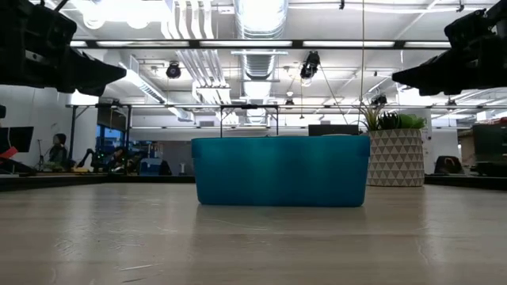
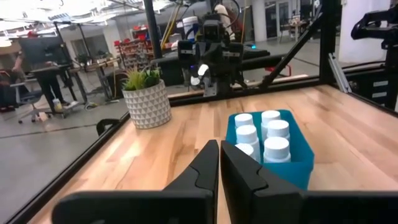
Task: Pick and place pill bottles into a basket
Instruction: Return to Home Position
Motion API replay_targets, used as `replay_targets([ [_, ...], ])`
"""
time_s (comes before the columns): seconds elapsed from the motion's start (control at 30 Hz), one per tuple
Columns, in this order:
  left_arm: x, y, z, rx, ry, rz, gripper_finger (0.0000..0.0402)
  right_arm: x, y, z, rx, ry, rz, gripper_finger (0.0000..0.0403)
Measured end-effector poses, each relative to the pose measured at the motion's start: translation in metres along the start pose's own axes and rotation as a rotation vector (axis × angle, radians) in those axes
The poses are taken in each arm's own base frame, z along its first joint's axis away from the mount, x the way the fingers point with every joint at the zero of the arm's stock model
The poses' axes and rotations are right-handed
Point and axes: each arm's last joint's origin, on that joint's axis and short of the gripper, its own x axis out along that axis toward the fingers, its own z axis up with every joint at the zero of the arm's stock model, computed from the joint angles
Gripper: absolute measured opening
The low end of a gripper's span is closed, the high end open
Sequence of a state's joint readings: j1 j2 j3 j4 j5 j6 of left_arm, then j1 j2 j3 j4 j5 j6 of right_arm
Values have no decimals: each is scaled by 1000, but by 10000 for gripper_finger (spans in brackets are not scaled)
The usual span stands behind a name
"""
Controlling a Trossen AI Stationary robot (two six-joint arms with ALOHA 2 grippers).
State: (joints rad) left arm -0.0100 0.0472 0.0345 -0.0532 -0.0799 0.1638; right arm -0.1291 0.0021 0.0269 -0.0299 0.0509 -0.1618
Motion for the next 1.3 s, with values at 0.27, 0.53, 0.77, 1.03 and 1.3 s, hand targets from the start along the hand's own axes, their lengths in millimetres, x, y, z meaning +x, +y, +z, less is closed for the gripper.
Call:
replay_targets([
  [0.27, 0, 0, 0, 0, 4, 5, 0, 0, 0, 0, -13, -1, 0, 8],
  [0.53, -1, 1, 3, 15, -38, 17, 0, 0, 0, 0, -22, -1, -1, 8],
  [0.77, 1, 1, 1, 7, -75, 31, 0, 0, 0, 0, -29, 0, -3, 8],
  [1.03, 2, 0, -2, -13, -48, 23, 0, 0, 0, 0, -55, 1, -5, 8],
  [1.3, 4, 0, -1, -4, -49, 25, 0, 0, 0, 0, -40, 0, -4, 8],
])
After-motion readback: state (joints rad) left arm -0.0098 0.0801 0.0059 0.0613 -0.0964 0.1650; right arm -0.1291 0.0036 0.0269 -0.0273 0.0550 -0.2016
